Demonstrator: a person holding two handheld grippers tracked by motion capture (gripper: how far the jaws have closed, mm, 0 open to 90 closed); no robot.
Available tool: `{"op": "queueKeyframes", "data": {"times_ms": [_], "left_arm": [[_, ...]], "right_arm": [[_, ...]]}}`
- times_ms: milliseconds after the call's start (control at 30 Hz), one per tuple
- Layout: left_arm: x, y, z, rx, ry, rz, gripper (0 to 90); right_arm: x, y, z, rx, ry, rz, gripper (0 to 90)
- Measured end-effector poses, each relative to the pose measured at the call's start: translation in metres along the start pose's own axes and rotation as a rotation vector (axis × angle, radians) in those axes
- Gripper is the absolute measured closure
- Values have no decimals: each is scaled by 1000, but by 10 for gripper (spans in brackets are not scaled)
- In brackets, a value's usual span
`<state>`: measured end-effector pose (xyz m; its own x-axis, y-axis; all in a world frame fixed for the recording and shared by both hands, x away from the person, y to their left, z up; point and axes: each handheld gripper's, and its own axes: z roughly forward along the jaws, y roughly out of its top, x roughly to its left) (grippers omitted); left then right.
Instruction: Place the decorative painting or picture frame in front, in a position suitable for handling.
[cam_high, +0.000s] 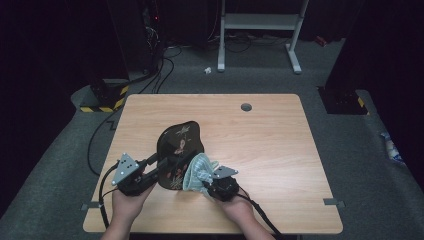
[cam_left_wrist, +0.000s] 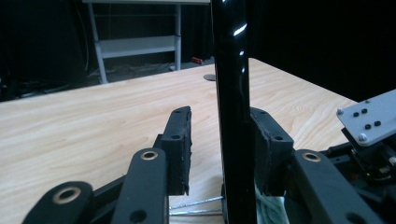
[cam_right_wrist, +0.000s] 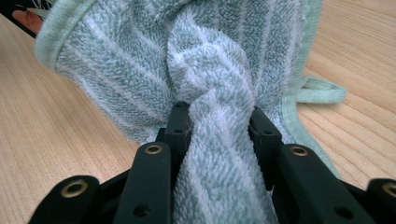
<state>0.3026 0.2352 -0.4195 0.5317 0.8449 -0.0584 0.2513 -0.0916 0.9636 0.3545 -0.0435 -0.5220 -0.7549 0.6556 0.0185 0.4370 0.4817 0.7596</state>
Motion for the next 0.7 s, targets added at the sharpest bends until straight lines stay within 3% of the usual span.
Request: {"op": "queueKeyframes", "data": {"times_ms": [400, 700], "left_arm": [[2, 14, 9, 7, -28, 28, 705], [6, 18, 13, 2, -53, -10, 767]], "right_arm": [[4, 5, -2, 4, -11, -11, 685], [0, 34, -16, -63, -37, -8, 687]]}}
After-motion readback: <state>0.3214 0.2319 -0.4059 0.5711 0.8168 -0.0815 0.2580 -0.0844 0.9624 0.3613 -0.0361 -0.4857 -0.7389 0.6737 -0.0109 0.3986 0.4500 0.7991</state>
